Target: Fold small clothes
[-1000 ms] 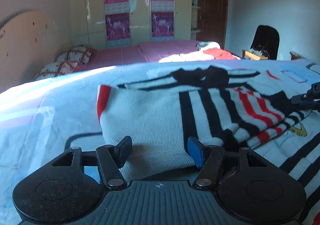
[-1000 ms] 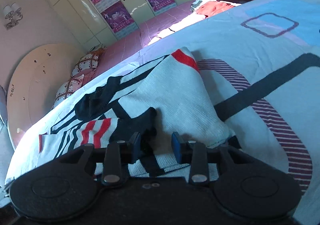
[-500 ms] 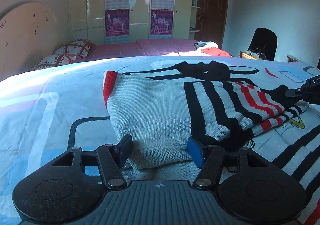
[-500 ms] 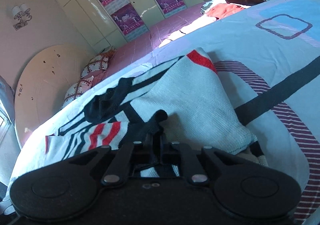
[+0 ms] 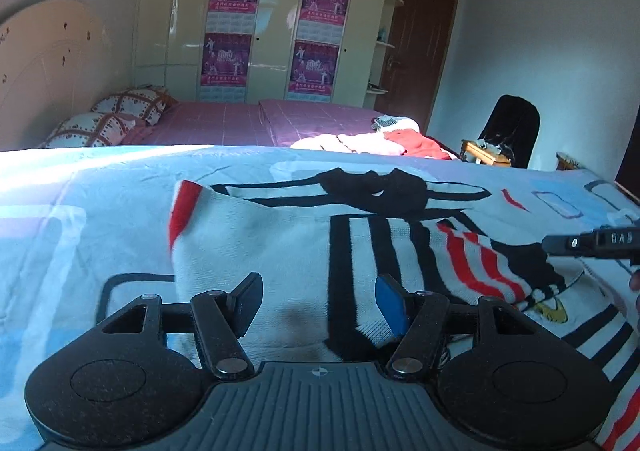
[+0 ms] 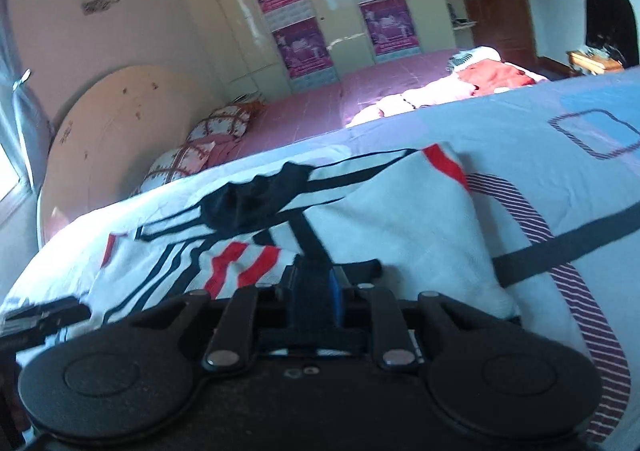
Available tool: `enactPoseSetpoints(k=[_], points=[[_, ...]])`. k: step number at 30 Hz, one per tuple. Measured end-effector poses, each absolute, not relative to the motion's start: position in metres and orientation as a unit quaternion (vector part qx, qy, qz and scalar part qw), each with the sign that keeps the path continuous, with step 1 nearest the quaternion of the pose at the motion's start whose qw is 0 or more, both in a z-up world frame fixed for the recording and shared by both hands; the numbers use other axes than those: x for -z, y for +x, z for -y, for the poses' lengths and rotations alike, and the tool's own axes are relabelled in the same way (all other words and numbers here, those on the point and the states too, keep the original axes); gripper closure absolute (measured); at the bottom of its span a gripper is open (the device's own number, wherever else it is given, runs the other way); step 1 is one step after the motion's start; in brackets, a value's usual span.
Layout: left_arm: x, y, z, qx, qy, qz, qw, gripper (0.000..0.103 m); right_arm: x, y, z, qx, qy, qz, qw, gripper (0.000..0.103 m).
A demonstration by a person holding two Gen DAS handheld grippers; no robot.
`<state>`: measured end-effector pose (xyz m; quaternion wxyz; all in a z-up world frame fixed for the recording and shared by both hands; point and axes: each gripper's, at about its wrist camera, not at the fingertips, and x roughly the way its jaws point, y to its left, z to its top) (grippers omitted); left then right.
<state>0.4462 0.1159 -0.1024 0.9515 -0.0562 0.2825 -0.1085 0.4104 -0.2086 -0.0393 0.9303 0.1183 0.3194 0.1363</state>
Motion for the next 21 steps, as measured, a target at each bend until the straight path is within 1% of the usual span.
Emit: enactPoseSetpoints(k=[2, 3, 4, 6, 9, 10, 12, 15, 18, 21], points=[[0.118, 0.455, -0.108, 0.110, -0.071, -0.311, 0.941, 0.041, 0.048, 0.413, 0.187, -0.162, 0.067, -0.339, 0.924, 0.085], [0.127, 0.453, -0.104, 0.101, -0.054, -0.323, 0.939, 0.041, 0.055, 0.414, 0.180, -0.157, 0.037, -0.351, 0.923, 0.089], [0.130, 0.446, -0.103, 0.099, -0.046, -0.314, 0.943, 0.041, 0.059, 0.413, 0.179, -0.152, 0.022, -0.347, 0.925, 0.089], [0.129, 0.438, -0.107, 0.095, -0.051, -0.318, 0.942, 0.041, 0.058, 0.409, 0.188, -0.143, 0.033, -0.344, 0.927, 0.091], [0.129, 0.432, -0.109, 0.097, -0.044, -0.319, 0.942, 0.041, 0.059, 0.406, 0.196, -0.143, 0.036, -0.344, 0.927, 0.091], [0.127, 0.433, -0.108, 0.095, -0.042, -0.322, 0.941, 0.041, 0.058, 0.406, 0.196, -0.144, 0.031, -0.344, 0.927, 0.091], [0.116, 0.435, -0.108, 0.095, -0.044, -0.313, 0.944, 0.041, 0.050, 0.407, 0.193, -0.140, 0.026, -0.341, 0.929, 0.079], [0.101, 0.456, -0.103, 0.104, -0.034, -0.291, 0.951, 0.041, 0.036, 0.420, 0.185, -0.151, 0.045, -0.313, 0.937, 0.079], [0.099, 0.494, -0.100, 0.106, -0.034, -0.294, 0.949, 0.041, 0.036, 0.453, 0.164, -0.164, 0.077, -0.321, 0.929, 0.080], [0.111, 0.528, -0.105, 0.093, -0.044, -0.313, 0.944, 0.041, 0.047, 0.476, 0.132, -0.193, 0.083, -0.335, 0.919, 0.082]])
